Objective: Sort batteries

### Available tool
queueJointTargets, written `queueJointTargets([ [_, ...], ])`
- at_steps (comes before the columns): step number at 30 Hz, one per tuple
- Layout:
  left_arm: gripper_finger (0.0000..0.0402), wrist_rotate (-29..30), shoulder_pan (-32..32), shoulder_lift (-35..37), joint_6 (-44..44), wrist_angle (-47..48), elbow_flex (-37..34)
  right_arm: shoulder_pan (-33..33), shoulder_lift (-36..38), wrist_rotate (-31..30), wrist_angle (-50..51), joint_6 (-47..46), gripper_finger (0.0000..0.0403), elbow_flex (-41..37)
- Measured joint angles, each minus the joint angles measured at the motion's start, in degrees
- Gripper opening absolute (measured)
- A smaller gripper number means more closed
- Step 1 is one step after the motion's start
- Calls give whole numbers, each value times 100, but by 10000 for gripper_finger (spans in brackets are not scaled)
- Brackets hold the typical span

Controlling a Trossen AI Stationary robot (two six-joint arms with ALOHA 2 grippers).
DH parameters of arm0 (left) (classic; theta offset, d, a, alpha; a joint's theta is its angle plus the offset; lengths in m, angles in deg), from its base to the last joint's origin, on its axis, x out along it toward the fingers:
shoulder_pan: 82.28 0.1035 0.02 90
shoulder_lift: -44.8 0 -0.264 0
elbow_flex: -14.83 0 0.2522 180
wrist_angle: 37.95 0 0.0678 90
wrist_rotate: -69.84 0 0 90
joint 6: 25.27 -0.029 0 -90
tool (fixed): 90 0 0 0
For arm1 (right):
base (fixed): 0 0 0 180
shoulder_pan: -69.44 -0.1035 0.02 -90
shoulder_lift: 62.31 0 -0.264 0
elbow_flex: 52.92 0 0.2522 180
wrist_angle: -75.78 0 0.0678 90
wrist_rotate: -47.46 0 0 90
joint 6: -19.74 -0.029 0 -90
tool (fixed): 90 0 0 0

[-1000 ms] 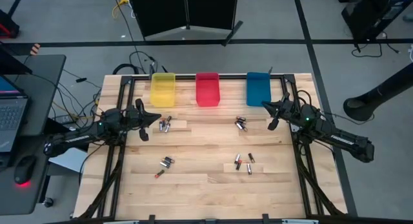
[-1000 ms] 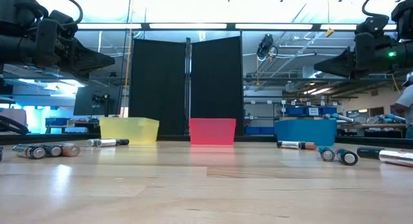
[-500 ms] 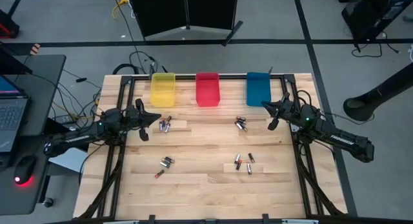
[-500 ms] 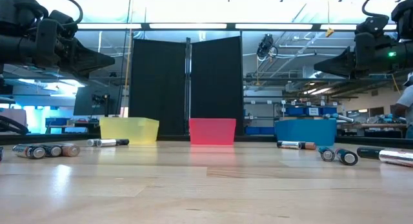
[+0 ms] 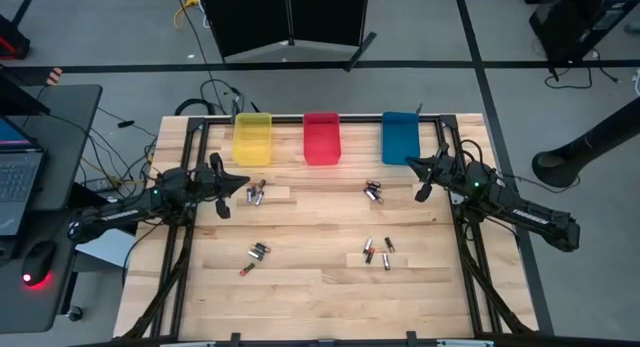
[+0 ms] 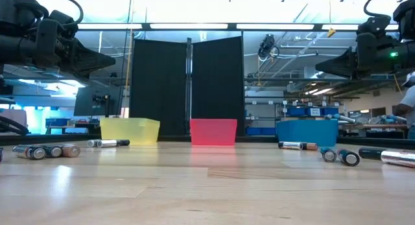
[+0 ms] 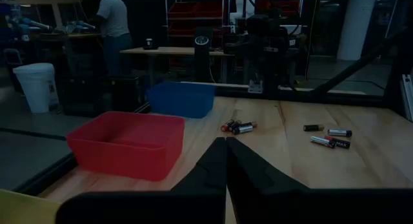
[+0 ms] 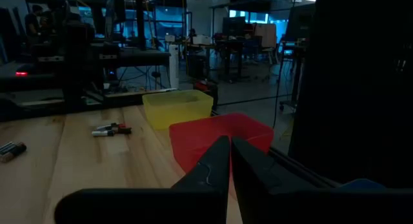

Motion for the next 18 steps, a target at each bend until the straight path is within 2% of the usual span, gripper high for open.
queueJointTargets([
  [11,13,1,-1,0,-2,-1,2,1,1,0,-219,0,27,-2],
  [18,13,-1,0,-1,-1,0,0,-18,-1,2,-1230,-117,27,-2],
])
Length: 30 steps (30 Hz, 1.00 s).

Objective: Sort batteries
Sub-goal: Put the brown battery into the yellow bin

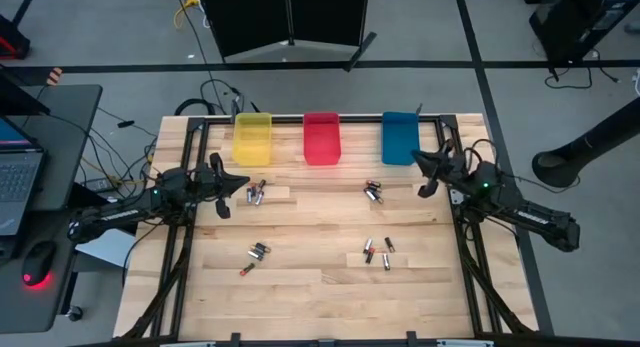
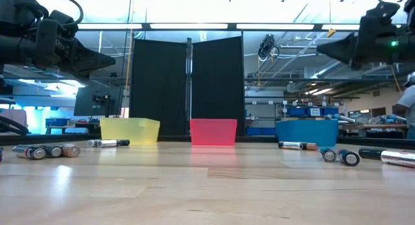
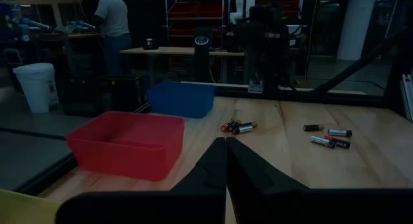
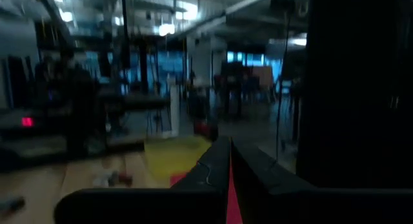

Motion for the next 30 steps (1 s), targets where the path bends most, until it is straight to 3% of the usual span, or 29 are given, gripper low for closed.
queueJointTargets([
  [8,12,0,1,0,1,-1,0,17,-413,143,-471,-353,18,4],
  [12,13,0,1,0,-1,-1,0,1,-1257,145,-448,-349,8,170],
  [20,13,0,0,0,0,-1,1,4,-3482,148,-264,-104,5,1226],
  [25,13,1,0,0,-1,1,0,13,-4581,484,-209,-596,5,1854],
  [30,13,0,0,1,-1,1,1,-34,-5121,1054,-399,-1081,5,2359],
])
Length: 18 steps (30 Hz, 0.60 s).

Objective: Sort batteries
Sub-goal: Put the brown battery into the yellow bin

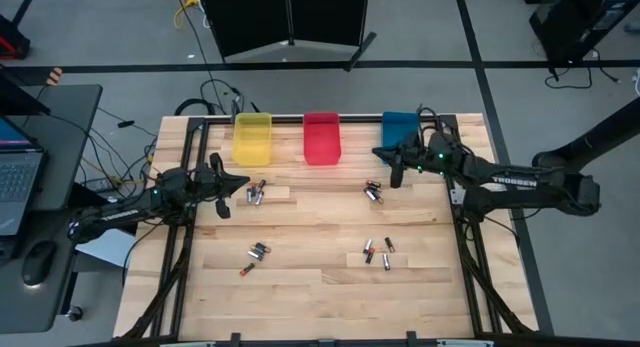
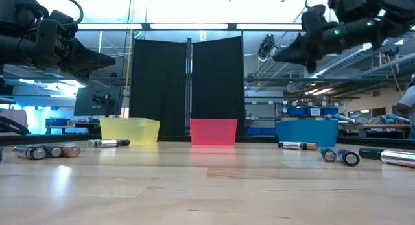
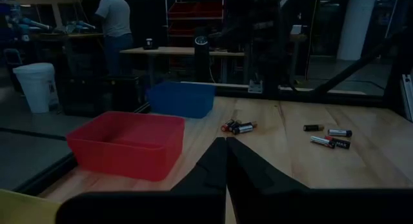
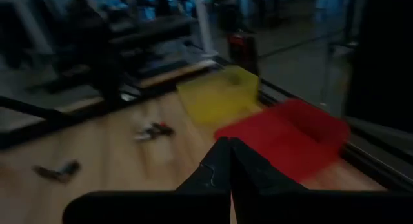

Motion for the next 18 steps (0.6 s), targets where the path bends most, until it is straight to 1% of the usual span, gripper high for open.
queueJointTargets([
  [2,12,0,0,-1,0,0,-1,-53,-96,320,156,0,5,167],
  [4,13,-1,1,0,2,0,-1,-117,-136,514,421,106,10,317],
  [8,13,1,0,-1,-1,0,0,-420,-189,517,1136,647,12,435],
  [10,13,0,1,0,-1,2,-1,-607,-241,270,1322,628,11,434],
  [12,13,0,-1,0,0,2,-1,-750,-253,0,1517,320,10,455],
  [15,12,-1,1,-1,1,1,-1,-917,-199,-73,2730,-163,16,852],
  [18,13,1,1,-2,1,2,-1,-1186,-217,-566,3901,-477,23,1295],
])
